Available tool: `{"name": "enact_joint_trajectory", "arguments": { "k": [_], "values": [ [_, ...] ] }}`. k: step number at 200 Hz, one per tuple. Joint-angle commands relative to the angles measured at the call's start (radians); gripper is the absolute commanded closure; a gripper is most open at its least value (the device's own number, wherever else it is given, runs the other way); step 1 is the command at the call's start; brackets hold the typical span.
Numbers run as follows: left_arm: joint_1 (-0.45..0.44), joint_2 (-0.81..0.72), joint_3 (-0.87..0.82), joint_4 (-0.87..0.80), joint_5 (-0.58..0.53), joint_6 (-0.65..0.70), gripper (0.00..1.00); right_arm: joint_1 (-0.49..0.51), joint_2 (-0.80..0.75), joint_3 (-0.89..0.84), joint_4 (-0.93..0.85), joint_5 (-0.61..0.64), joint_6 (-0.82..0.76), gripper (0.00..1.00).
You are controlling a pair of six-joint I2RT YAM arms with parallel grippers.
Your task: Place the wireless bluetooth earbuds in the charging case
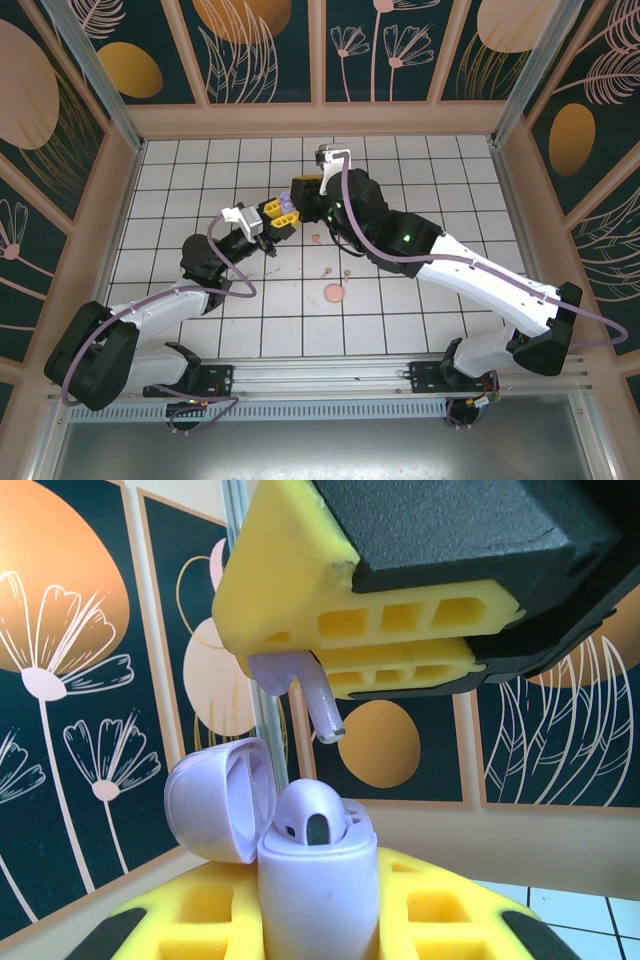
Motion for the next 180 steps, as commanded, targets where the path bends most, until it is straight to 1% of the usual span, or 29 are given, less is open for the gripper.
{"name": "enact_joint_trajectory", "arguments": {
  "k": [1,180],
  "values": [
    [-0.006,-0.003,0.028,0.055,-0.002,-0.018,1.00,0.008,-0.033,-0.016,0.055,0.040,-0.011,0.81],
    [-0.006,-0.017,0.030,0.058,0.000,-0.024,1.00,0.024,-0.003,-0.072,0.055,0.024,0.029,0.81]
  ]
}}
